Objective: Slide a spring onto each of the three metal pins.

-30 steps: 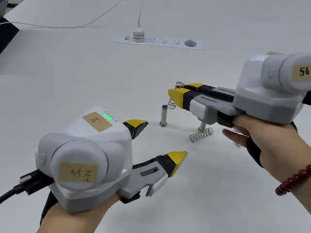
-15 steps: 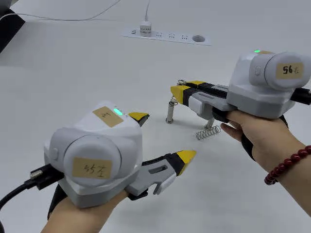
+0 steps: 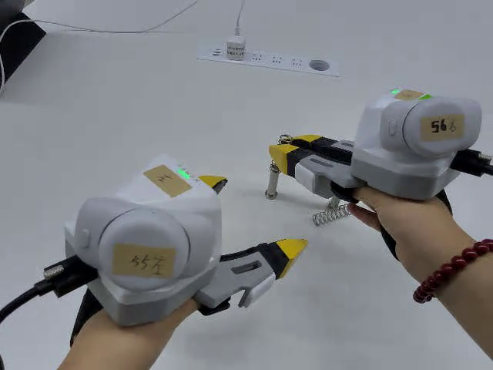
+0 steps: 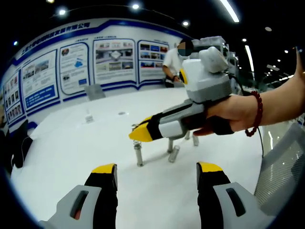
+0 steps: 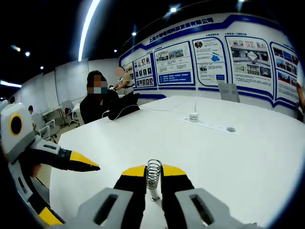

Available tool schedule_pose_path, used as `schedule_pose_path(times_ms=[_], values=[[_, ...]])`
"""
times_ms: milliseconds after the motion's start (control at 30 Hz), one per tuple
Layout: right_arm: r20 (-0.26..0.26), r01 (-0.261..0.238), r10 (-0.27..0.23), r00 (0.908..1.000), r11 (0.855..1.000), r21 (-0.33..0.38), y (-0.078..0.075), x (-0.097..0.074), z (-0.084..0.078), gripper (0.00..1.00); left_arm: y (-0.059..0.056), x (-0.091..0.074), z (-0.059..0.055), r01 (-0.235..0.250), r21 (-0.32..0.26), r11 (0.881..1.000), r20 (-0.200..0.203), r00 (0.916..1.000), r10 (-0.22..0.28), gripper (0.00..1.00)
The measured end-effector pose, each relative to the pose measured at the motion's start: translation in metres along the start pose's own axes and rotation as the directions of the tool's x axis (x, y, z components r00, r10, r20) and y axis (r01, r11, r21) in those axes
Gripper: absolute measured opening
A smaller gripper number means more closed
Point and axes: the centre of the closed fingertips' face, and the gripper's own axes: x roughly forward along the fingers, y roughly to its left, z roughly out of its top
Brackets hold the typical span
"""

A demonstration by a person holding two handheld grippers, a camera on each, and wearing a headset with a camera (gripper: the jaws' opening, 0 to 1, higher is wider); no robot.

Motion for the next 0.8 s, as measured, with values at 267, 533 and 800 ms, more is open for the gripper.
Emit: schedule_pose_path(times_ms=[267, 533, 800], values=[[-0.008, 0.004, -0.004, 1.0000, 1.000, -0.005, 0.000, 0.003, -0.002, 0.12, 0.002, -0.001, -0.001, -0.007, -0.026, 1.000, -0.005, 1.0000, 0.007, 0.68], [-0.032, 0.005, -0.008, 0.9995, 0.997, -0.072, 0.003, 0.003, -0.007, 0.12, 0.001, -0.001, -0.001, 0.000, -0.031, 1.000, -0.008, 1.0000, 0.000, 0.68], [-0.071, 0.004, -0.011, 0.9974, 0.995, -0.098, 0.002, 0.009, -0.019, 0.12, -0.001, 0.000, -0.001, 0.009, -0.026, 1.000, -0.007, 0.9999, -0.009, 0.68]])
